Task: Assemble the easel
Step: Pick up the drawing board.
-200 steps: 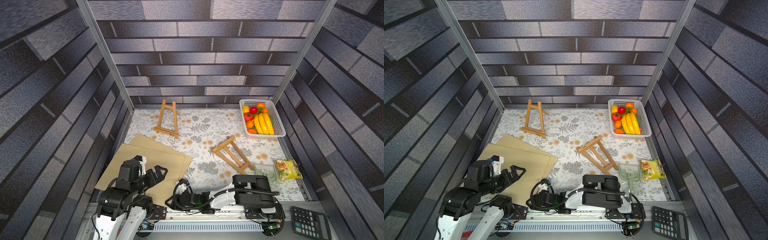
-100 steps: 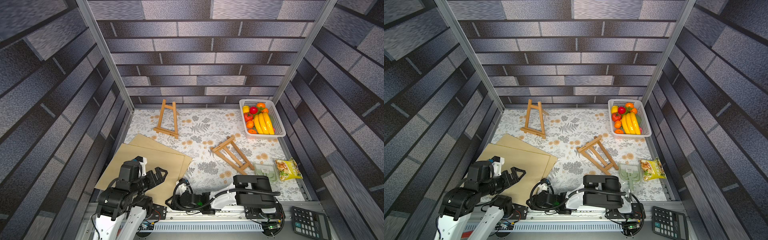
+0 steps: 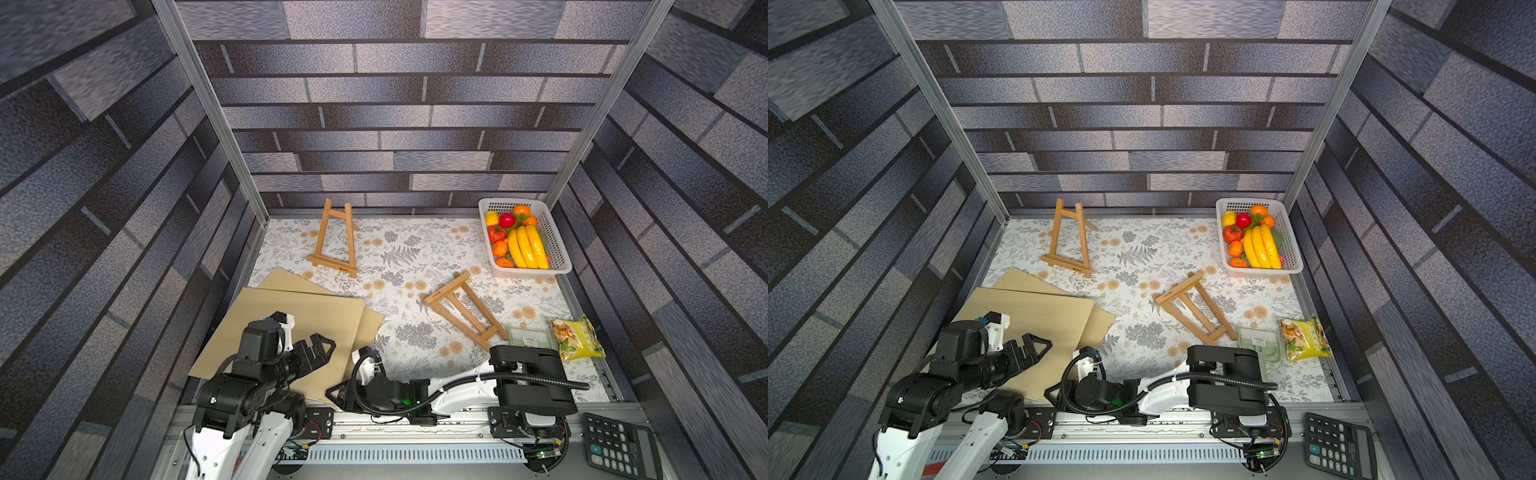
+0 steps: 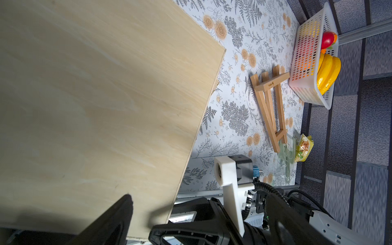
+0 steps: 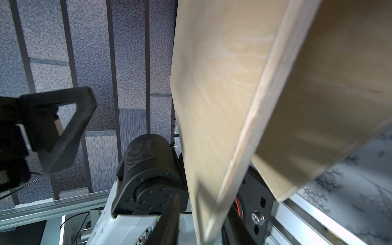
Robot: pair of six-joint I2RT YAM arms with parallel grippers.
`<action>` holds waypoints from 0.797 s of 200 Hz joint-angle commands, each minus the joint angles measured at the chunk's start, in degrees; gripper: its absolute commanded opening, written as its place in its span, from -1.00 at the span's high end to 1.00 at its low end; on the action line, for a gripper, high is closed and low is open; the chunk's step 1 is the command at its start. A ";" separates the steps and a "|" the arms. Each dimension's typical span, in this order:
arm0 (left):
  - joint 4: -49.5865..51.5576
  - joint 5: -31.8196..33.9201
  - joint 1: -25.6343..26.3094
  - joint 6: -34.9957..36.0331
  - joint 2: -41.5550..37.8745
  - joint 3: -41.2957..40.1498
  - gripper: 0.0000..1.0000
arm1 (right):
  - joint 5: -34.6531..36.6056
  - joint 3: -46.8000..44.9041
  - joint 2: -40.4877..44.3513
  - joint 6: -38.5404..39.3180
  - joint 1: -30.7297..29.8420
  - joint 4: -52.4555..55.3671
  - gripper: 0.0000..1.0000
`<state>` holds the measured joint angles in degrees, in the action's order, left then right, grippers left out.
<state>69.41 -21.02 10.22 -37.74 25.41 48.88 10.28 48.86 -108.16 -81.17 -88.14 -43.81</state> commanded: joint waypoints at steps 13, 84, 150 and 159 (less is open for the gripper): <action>-0.75 -1.03 -0.42 0.73 1.26 0.29 -1.00 | 1.54 -0.28 -2.62 1.92 3.32 -15.05 0.31; 0.27 -0.55 -0.51 2.45 1.93 -0.92 -1.00 | -6.45 -1.78 -6.60 3.66 11.31 -22.30 0.32; -1.88 0.81 -0.64 1.53 3.54 -1.96 -1.00 | -8.40 -13.59 -4.89 -0.21 18.68 -28.23 1.00; -2.15 0.64 -0.73 1.92 4.30 -1.65 -0.99 | -8.73 -18.61 -1.72 -0.61 20.51 -28.22 1.00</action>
<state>69.10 -20.80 10.02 -37.04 27.79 47.33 0.43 40.49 -116.29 -83.24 -71.61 -70.43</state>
